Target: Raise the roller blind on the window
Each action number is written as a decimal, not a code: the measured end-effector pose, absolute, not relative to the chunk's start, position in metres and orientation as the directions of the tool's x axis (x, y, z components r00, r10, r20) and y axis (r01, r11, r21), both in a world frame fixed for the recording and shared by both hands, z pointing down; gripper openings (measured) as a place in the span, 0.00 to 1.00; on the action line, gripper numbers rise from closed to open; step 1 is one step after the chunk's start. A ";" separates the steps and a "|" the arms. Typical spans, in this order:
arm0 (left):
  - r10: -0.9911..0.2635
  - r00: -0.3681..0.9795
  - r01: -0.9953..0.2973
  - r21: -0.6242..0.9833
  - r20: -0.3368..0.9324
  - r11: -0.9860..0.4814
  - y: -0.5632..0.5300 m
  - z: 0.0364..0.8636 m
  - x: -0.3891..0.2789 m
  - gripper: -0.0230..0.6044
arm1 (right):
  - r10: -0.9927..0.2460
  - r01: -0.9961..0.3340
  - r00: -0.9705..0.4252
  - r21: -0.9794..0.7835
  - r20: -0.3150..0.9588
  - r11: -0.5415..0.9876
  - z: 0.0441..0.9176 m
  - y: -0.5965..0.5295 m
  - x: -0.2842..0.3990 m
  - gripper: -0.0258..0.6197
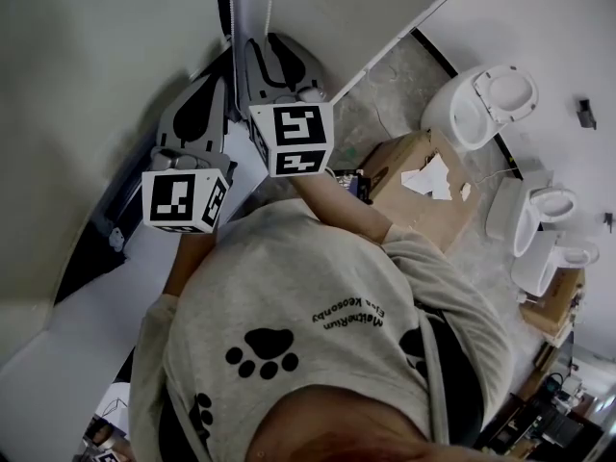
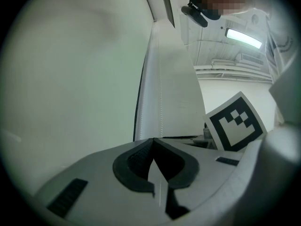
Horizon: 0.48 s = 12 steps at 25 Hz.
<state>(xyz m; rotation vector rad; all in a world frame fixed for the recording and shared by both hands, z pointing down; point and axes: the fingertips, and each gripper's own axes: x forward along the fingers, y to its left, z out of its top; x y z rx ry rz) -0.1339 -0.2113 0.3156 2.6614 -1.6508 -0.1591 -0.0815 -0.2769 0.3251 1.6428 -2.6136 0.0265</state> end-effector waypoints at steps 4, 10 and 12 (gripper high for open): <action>-0.895 0.437 -0.894 0.067 -0.083 -0.443 -0.211 0.314 -0.136 0.05 | -0.899 -0.901 -0.434 -0.007 0.054 0.434 0.324 -0.280 -0.085 0.19; -0.896 0.437 -0.895 0.063 -0.080 -0.442 -0.208 0.315 -0.136 0.05 | -0.898 -0.897 -0.440 -0.056 0.033 0.438 0.323 -0.279 -0.081 0.06; -0.894 0.442 -0.892 0.063 -0.076 -0.447 -0.207 0.315 -0.135 0.05 | -0.886 -0.886 -0.463 -0.057 0.030 0.461 0.323 -0.274 -0.081 0.06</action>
